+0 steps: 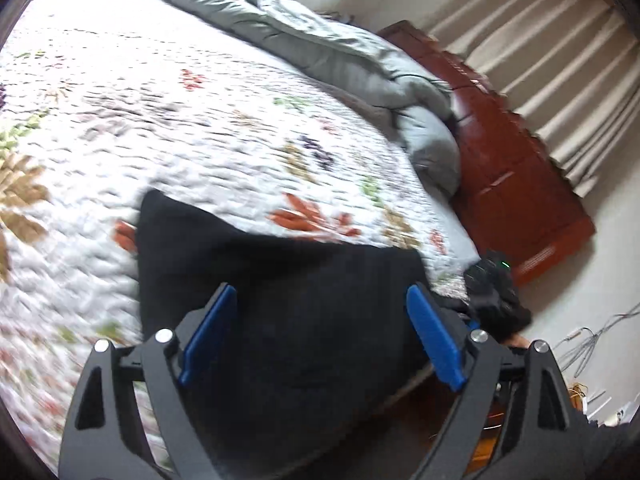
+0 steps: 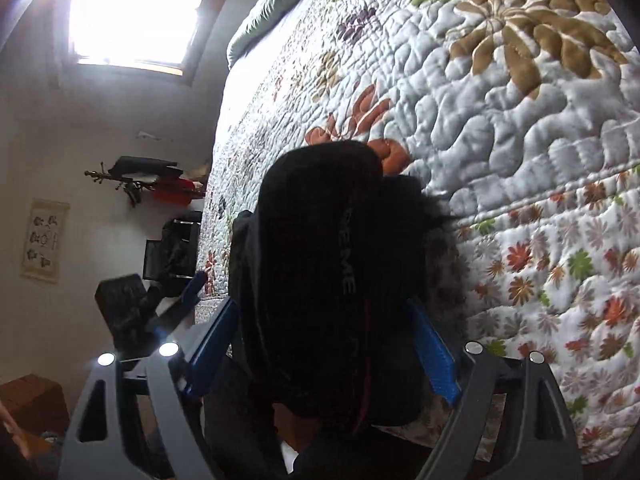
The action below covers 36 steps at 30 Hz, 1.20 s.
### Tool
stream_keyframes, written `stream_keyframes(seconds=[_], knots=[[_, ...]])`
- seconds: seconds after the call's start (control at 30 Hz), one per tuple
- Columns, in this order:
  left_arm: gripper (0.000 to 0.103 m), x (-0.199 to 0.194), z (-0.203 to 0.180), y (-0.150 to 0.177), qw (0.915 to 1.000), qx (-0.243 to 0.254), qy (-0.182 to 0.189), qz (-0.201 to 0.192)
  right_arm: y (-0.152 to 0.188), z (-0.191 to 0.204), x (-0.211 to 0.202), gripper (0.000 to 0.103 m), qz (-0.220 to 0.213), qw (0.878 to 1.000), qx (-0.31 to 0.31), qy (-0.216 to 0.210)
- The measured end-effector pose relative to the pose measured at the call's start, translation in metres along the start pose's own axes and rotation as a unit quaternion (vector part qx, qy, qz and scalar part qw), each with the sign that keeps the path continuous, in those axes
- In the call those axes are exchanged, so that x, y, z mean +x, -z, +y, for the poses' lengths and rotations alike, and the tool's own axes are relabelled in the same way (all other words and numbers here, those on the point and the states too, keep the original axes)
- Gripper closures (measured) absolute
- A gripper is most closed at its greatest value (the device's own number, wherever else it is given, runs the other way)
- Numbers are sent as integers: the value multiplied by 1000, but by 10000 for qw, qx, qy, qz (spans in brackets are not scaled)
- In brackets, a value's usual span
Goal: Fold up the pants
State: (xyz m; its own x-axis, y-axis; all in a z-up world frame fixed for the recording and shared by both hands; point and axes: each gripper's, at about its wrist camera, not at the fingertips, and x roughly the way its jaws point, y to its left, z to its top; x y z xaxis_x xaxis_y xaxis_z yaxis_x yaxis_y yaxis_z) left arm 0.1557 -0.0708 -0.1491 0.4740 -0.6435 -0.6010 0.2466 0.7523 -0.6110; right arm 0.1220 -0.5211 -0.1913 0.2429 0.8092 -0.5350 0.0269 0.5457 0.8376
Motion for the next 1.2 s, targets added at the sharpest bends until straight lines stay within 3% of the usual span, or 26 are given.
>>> stream_keyframes(seconds=[0.1,0.2,0.27,0.3,0.33,0.37,0.53,0.7,0.8,0.83,0.87,0.97,1.03,1.13,1.2], knots=[[16,7,17,-11,9991,-89,334,246,3,14,-4,29,-31,9999,-132,-87],[16,16,36,-17,9947,-340,886,406,5,18,2,32,73,9998,-99,139],[16,22,48,-18,9911,-559,1133,431,6,20,12,40,163,9996,-68,218],[16,25,54,-19,9893,-697,1214,413,10,23,19,48,220,9993,-85,275],[16,28,58,-19,9879,-776,1269,435,9,27,24,83,277,9991,-118,310],[16,31,62,-19,9872,-839,1275,455,6,31,25,85,274,9989,-155,352],[16,32,63,-23,9875,-862,1243,444,16,71,6,87,86,9944,-806,673],[16,38,65,-19,9862,-922,1305,427,29,9,16,86,67,9944,-128,1049],[16,35,65,-20,9862,-908,1329,396,31,21,16,70,-60,9954,-364,882],[16,33,63,-21,9861,-882,1358,367,29,27,12,58,-125,9958,-403,816],[16,29,62,-23,9860,-852,1398,324,26,30,6,52,-208,9960,-406,771],[16,18,61,-31,9835,-790,1616,203,13,43,-28,57,-817,9914,-530,869],[16,14,62,-35,9798,-795,1822,201,3,62,-36,60,-1023,9911,-759,379],[15,21,67,-41,9769,-858,1934,314,-12,77,0,61,-638,9938,-898,-123],[15,33,71,-41,9734,-924,2033,505,-22,66,25,62,-410,9966,-699,-139]])
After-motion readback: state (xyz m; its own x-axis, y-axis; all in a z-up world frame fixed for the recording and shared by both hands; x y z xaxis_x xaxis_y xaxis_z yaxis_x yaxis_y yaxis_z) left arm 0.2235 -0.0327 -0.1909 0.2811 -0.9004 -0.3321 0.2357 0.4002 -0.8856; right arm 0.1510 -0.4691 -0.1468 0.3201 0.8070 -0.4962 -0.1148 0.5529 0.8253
